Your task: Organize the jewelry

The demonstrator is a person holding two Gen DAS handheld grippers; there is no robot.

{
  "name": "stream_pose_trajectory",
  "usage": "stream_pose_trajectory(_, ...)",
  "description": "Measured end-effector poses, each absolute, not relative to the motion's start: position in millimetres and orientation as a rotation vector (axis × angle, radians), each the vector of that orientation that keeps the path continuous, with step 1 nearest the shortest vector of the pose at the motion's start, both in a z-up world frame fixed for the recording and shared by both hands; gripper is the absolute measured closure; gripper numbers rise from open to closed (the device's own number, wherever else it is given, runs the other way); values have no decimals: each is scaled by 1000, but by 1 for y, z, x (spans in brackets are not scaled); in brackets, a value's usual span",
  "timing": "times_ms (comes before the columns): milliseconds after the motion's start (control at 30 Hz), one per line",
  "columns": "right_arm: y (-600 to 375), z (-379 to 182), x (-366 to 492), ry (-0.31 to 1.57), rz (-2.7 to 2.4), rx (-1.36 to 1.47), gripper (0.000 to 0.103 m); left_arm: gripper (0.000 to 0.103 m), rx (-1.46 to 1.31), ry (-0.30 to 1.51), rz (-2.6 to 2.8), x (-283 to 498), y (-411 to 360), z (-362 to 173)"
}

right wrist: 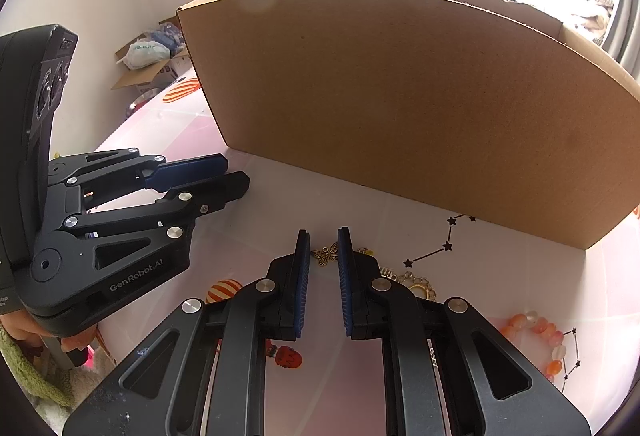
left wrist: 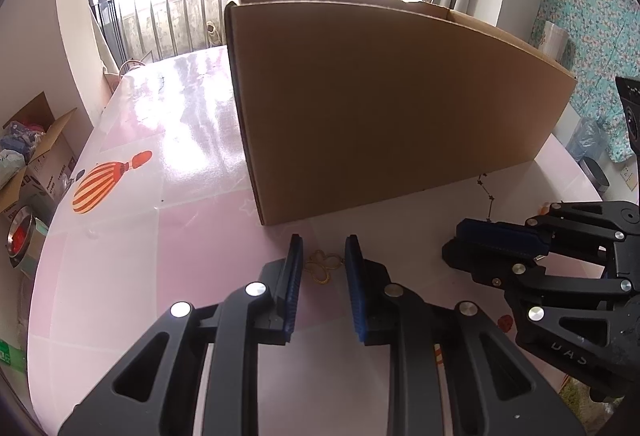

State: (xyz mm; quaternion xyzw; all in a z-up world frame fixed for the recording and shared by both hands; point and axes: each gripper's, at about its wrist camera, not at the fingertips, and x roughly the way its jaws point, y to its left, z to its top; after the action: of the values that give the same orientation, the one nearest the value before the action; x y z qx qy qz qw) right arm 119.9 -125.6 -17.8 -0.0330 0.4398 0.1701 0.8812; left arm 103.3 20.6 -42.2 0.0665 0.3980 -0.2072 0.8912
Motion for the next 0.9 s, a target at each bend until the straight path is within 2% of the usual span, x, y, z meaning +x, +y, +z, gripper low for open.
stream_pose_trajectory(133,-127,-17,120,916,355,-67,90,76,146,828,-443,103,20,-42)
stream_pose_trajectory(167,-126,-18,120,915,355,-67,90,71,155,828,-448,102,18,-42)
stream_pose_trajectory(200,-127,-17,120,915,355,-65,90,60,167,827,-450,101,16,-42)
stream_pose_trajectory(267,-129,-17,120,916,356,-62,90,49,194,832,-445,99,12,-43)
stream_pose_trajectory(667,-133,-15,120,915,356,-59,90,50,198,835,-390,101,8,-42)
stream_pose_trajectory(900,-132,-15,119,915,355,-58,90,74,211,820,-409,100,5,-42)
